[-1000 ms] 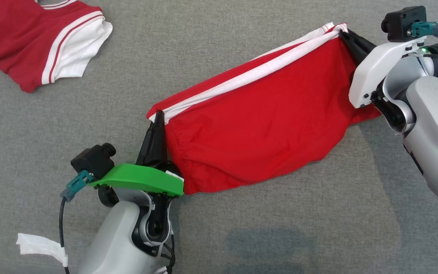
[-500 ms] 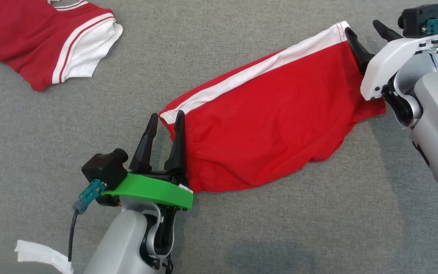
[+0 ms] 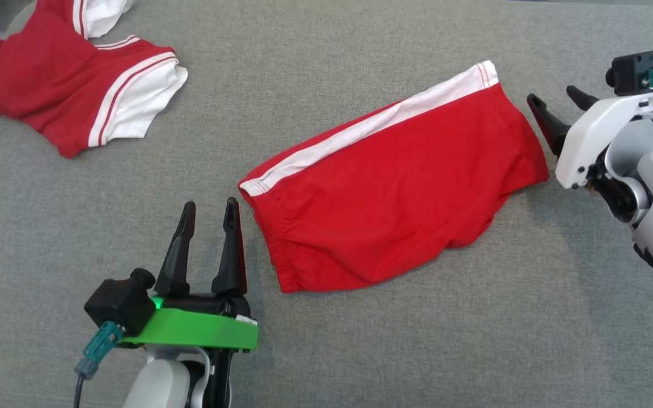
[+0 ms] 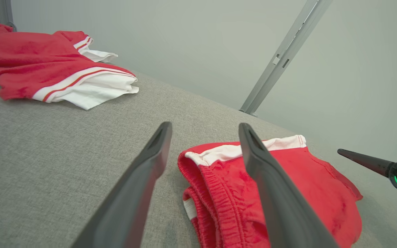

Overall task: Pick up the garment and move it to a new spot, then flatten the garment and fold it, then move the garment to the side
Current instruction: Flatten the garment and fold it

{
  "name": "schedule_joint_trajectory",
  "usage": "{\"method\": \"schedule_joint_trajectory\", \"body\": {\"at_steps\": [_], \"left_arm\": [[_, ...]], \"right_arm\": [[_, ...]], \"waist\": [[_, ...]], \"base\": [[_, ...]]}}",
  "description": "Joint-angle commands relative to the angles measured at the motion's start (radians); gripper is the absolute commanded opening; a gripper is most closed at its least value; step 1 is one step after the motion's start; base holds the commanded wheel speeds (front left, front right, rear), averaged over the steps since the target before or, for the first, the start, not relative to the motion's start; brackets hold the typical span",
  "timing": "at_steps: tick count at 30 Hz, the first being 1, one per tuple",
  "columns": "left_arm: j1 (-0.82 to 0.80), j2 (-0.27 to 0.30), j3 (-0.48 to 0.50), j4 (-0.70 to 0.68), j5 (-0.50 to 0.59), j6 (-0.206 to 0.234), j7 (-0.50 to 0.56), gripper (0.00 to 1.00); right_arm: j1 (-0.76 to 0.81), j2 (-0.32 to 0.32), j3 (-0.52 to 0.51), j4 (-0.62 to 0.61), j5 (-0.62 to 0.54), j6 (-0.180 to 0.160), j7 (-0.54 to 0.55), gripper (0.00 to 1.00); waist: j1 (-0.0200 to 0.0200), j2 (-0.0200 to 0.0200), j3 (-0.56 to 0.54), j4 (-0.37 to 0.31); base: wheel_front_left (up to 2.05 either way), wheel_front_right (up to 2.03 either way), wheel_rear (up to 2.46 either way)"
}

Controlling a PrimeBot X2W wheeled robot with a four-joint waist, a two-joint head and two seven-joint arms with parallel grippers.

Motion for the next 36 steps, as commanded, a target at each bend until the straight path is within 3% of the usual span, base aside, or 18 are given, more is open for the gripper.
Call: {"method": "schedule_joint_trajectory", "body": {"at_steps": [1,17,18,19,20,21,28,36], "left_arm": [[0.013,0.003,0.009,-0.015,0.014,0.001,0.0,1.0],[0.054,0.003,0.019,-0.063,0.011,0.02,0.0,1.0],[0.054,0.003,0.02,-0.064,0.01,0.022,0.0,1.0],[0.055,0.003,0.021,-0.065,0.009,0.023,0.0,1.0],[0.056,0.003,0.022,-0.066,0.008,0.024,0.0,1.0],[0.058,0.003,0.023,-0.067,0.008,0.026,0.0,1.0],[0.062,0.003,0.036,-0.069,0.026,0.017,0.0,1.0],[0.073,0.003,0.048,-0.057,0.055,0.0,0.0,1.0]], "right_arm": [[0.023,-0.004,0.007,-0.006,0.016,-0.001,0.015,1.0],[0.058,0.031,0.033,0.139,0.056,-0.001,0.153,1.0],[0.062,0.034,0.037,0.142,0.06,-0.001,0.163,0.57],[0.067,0.037,0.041,0.142,0.066,0.0,0.174,0.33],[0.071,0.039,0.044,0.14,0.069,0.0,0.181,0.22],[0.074,0.04,0.047,0.137,0.073,0.0,0.185,0.0],[0.099,0.032,0.039,0.063,0.12,-0.001,0.144,0.0],[0.182,-0.006,0.011,-0.045,0.173,-0.001,0.03,0.0]], "waist": [[0.0,-0.0001,-0.019,0.009],[0.0,-0.0001,-0.021,0.095],[0.0,-0.0001,-0.022,0.096],[0.0,-0.0001,-0.022,0.095],[0.0,-0.0001,-0.023,0.094],[0.0,-0.0001,-0.024,0.091],[0.0,-0.0001,-0.036,0.044],[0.0,-0.0001,-0.065,-0.063]], "base": [[0.0,0.0,0.0],[0.0,0.0,0.0],[0.0,0.0,0.0],[0.0,0.0,0.0],[0.0,0.0,0.0],[0.0,0.0,0.0],[0.0,0.0,0.0],[0.0,0.0,0.0]]}}
